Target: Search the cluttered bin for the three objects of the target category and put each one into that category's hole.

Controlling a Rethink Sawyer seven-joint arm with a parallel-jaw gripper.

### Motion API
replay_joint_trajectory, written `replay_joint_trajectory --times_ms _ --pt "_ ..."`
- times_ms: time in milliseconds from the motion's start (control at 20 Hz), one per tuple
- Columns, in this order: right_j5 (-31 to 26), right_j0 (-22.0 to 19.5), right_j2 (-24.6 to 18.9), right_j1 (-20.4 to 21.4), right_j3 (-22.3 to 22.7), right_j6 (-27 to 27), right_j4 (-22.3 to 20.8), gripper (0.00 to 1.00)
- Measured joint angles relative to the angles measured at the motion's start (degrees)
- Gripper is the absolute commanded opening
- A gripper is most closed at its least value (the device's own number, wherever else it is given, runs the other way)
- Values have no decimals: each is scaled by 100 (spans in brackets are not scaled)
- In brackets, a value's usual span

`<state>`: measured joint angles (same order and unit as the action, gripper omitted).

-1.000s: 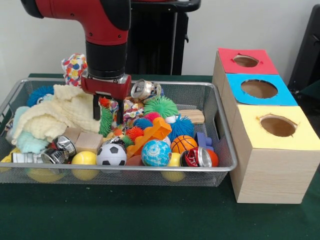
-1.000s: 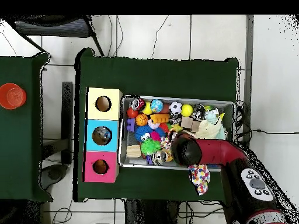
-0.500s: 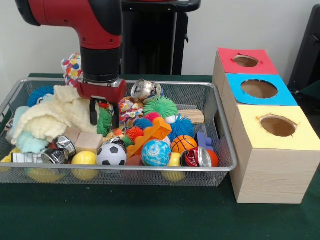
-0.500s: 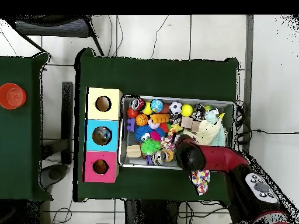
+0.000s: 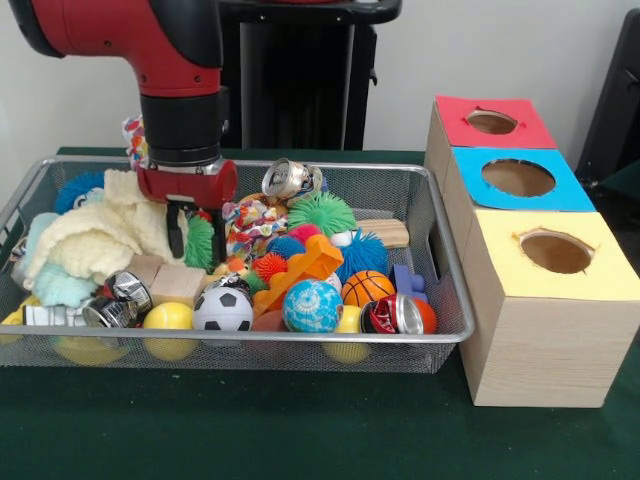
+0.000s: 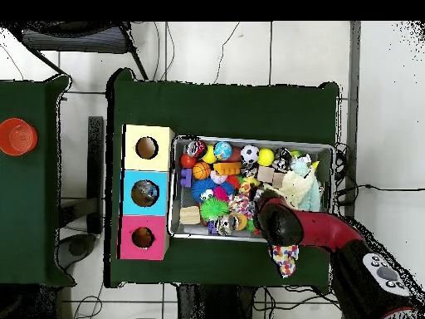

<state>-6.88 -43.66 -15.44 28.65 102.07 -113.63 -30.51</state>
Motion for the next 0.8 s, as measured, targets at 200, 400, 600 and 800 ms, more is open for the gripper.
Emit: replay_joint_trajectory --times_ms 200,400,600,800 --pt "0 -61 -130 -12 1 0 -1 100" --pt "-5 -60 -199 -15 1 0 1 100" --pt "-106 17 -204 10 2 0 11 100" --pt "-413 217 -173 111 1 0 52 100"
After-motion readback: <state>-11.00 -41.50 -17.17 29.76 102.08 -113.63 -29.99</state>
